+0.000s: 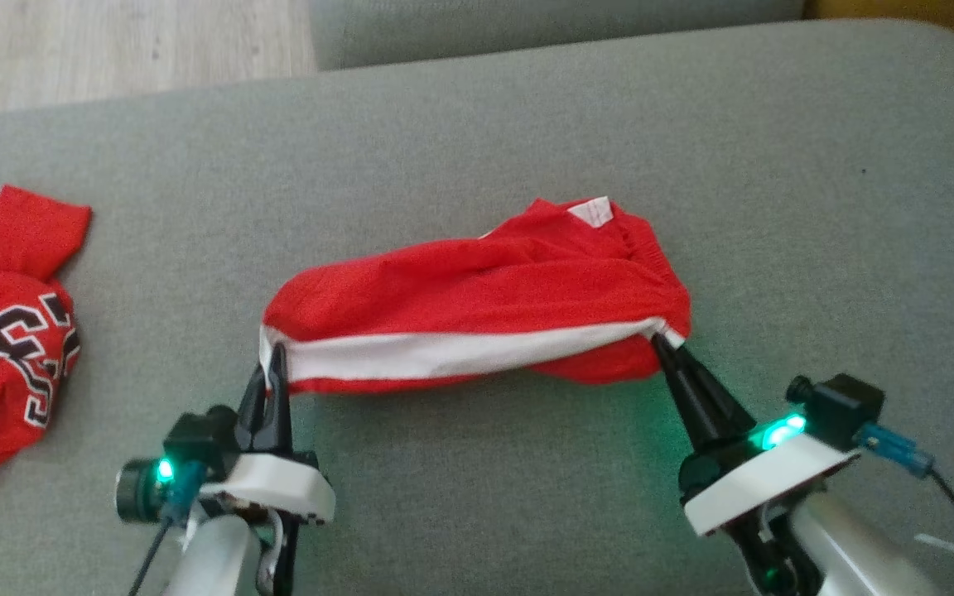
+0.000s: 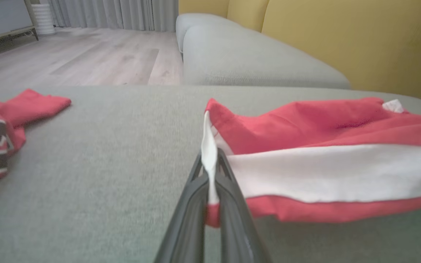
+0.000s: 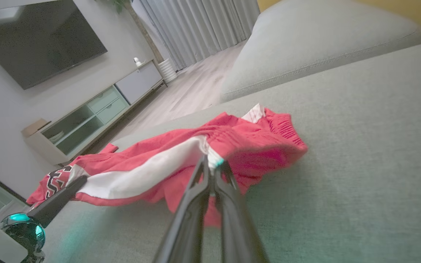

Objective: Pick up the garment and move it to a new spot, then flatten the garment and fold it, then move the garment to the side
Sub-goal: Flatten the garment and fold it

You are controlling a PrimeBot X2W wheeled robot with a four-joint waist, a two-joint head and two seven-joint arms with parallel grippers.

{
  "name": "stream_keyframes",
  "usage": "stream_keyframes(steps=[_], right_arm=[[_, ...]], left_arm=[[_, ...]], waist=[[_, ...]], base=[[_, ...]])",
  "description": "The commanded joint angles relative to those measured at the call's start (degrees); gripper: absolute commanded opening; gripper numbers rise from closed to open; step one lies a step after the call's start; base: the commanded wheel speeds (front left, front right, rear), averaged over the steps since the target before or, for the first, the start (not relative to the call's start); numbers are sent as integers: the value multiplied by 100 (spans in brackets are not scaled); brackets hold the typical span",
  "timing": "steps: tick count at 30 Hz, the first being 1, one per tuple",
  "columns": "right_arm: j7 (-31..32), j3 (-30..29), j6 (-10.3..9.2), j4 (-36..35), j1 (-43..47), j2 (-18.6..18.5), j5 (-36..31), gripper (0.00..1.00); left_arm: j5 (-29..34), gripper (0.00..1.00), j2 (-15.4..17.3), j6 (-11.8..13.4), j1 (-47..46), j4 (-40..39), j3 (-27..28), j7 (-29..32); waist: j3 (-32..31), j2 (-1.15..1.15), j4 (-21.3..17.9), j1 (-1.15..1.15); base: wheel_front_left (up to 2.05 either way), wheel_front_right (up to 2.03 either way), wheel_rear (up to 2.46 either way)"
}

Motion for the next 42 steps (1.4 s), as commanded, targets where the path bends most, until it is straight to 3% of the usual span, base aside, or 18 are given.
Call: stream_keyframes(steps=[1,9,13,17,22,30,37,42], right_arm=[[-21,-42,-4,-281,-75,-59,-64,0],[-21,-273,-4,-1071,-993,-494,-118,0],[-21,-110,-4,-1290,-1697,-935,69,0],[20,122,-4,-1323,-2408,-1363,417,0],[581,524,-4,-1115,-3133,-1673,892,0],[829,1032,-4,-332,-4193,-1661,1004,0],[123,1037,-4,1049,-5792,-1247,227,0],[-13,949,-4,1563,-6183,-997,-194,0]], left_arm=[[111,0,60,-56,-138,-300,255,-29],[610,0,625,-419,-1019,-1360,480,-29],[753,0,901,-517,-1756,-1794,452,-29],[792,0,1105,-570,-2390,-1946,380,4],[773,0,1307,-610,-2949,-1820,241,564],[534,0,1150,-532,-3485,-1186,266,1017],[700,0,1009,-32,-4756,-501,395,164],[653,0,785,34,-4914,-296,376,-19]], waist=[[-145,0,-5,0],[-715,0,69,0],[-864,0,164,0],[-930,0,266,0],[-740,0,357,0],[152,0,419,0],[877,0,426,0],[1002,0,486,0]], base=[[0,0,0],[0,0,0],[0,0,0],[0,0,0],[0,0,0],[0,0,0],[0,0,0],[0,0,0]])
